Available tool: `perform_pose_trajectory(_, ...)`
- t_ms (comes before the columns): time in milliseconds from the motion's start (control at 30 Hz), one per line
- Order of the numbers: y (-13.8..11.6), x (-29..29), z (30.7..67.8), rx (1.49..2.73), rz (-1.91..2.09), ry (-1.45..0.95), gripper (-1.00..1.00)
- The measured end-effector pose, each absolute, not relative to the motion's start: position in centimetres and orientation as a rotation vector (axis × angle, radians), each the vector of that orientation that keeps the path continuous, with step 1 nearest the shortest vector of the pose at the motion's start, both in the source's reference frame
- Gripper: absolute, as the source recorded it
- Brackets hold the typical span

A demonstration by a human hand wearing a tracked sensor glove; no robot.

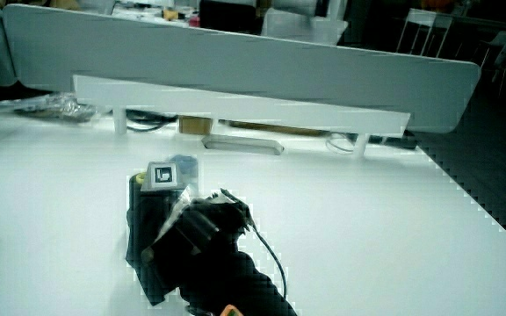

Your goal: Pick paper clip

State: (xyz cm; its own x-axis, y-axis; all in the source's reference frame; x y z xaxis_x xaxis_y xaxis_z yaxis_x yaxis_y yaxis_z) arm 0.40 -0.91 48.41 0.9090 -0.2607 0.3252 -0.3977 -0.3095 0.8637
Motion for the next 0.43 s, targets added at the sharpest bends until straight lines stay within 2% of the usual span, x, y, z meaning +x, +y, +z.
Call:
perform_pose_trajectory(100, -1.2, 1.7, 48.8, 1.856, 0.169, -0.474, 1.00)
perform_pose_trajectory(200, -1.6, 3.6, 48.5, 1.923, 0.110, -0.398, 1.00)
perform_pose_trajectory(433, -2.2, 8.5, 49.0, 1.889, 0.117, -0.288, 1.00)
